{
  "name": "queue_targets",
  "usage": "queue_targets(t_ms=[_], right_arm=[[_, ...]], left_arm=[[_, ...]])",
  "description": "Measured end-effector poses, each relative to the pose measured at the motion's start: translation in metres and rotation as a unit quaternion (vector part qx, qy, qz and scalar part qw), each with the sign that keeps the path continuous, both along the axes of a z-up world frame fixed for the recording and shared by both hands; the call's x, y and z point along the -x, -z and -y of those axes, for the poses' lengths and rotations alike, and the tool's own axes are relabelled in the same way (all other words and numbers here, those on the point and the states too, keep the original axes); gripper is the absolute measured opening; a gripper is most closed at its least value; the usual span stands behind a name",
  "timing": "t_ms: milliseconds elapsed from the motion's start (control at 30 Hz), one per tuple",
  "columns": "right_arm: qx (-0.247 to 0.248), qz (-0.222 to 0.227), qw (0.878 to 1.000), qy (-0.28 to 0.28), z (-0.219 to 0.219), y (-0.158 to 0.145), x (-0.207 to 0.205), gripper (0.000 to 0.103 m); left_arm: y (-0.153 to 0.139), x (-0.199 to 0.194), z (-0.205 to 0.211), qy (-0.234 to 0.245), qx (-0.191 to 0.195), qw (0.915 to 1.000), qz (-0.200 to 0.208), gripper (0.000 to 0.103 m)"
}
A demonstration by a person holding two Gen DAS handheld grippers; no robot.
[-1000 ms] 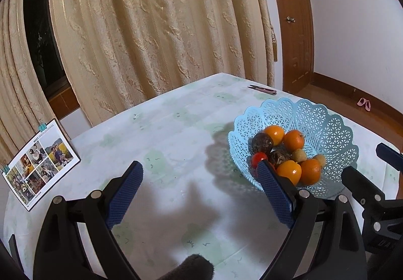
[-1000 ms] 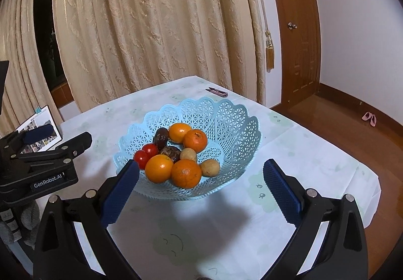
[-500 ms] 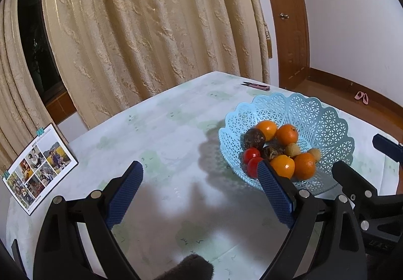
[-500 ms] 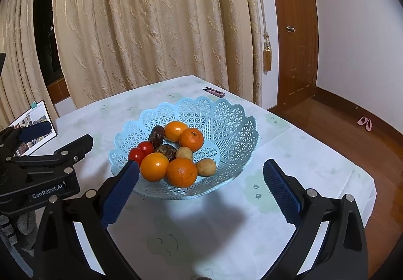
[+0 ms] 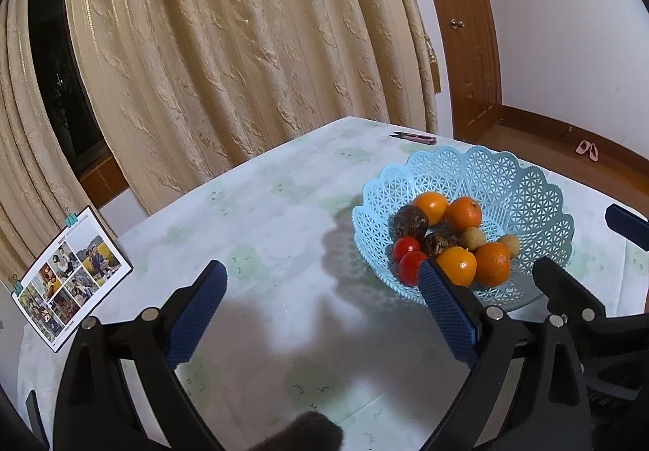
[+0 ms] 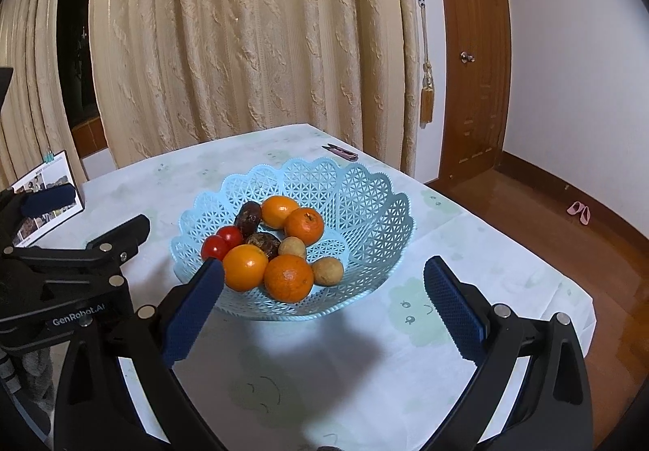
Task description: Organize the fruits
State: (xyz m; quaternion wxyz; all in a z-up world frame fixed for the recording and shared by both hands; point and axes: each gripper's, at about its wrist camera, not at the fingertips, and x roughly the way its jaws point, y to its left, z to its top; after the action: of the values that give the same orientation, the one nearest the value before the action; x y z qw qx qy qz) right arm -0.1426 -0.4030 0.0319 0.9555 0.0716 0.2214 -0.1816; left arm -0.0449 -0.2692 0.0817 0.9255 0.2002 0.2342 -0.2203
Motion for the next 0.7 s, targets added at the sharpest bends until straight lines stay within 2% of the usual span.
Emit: queue_targets(t_ms=[700], right_arm=[[-0.003,-0.003,1.000,-0.001,0.0006,0.0036,-0.0022,0.100]], left_arm=[[0.0024,-0.0012,0.0014,-0.004,-0.009,1.0000,-0.001,0.094]])
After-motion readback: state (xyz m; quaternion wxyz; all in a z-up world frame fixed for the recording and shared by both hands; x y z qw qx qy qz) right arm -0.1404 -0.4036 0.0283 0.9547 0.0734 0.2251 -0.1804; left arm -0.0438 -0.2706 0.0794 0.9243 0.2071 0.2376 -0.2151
